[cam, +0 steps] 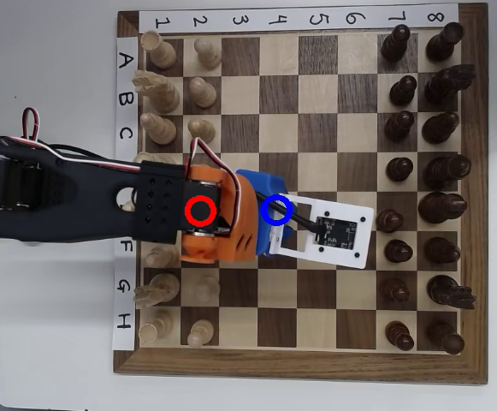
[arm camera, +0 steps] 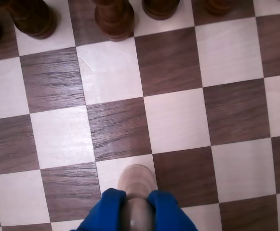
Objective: Move the piece to destination
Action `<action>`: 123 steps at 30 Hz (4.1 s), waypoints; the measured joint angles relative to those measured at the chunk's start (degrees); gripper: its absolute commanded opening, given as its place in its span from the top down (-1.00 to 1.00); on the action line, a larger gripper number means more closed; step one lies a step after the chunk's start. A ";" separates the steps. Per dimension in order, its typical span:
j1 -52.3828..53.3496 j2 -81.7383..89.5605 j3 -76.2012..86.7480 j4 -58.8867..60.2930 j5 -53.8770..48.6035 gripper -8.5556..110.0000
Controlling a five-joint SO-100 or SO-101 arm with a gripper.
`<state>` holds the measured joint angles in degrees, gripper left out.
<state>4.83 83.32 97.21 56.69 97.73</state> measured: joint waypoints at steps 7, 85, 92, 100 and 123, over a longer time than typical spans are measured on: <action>0.00 0.00 0.00 -0.18 0.62 0.85; 0.44 5.19 8.26 -5.98 2.02 0.83; 0.62 5.19 8.26 -5.19 2.02 0.82; 0.53 5.36 8.26 -3.43 1.58 0.65; -7.21 7.47 9.05 1.49 2.72 0.62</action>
<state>-2.37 90.79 106.26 58.18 100.46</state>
